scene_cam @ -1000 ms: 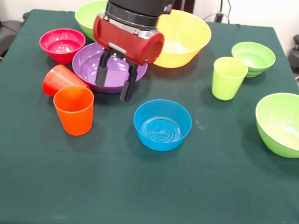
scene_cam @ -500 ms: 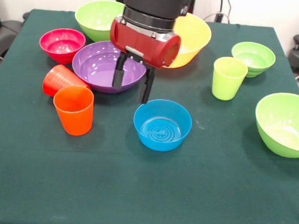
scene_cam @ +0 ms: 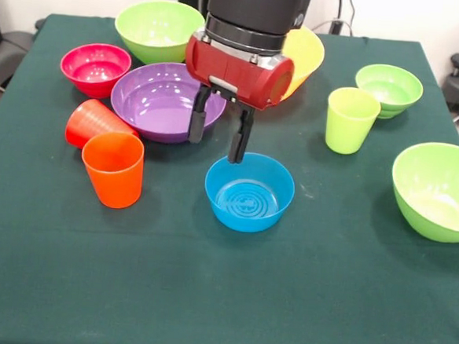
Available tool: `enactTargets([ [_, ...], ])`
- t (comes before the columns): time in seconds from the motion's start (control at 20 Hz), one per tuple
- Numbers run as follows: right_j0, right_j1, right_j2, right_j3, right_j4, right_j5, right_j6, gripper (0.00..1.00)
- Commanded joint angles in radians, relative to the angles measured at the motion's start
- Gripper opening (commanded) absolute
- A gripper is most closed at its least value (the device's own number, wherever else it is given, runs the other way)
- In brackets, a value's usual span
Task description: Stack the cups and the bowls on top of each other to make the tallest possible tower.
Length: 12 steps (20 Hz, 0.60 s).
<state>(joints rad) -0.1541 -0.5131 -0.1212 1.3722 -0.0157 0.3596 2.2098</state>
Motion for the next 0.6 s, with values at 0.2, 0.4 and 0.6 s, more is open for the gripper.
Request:
enactTargets([
  [0.2, 0.026, 0.107, 0.069, 0.028, 0.009, -0.027, 0.113, 1.0],
  [0.4, 0.035, 0.134, 0.063, 0.006, 0.01, -0.04, 0.119, 1.0],
  [0.6, 0.043, 0.159, 0.057, -0.017, 0.011, -0.053, 0.121, 1.0],
])
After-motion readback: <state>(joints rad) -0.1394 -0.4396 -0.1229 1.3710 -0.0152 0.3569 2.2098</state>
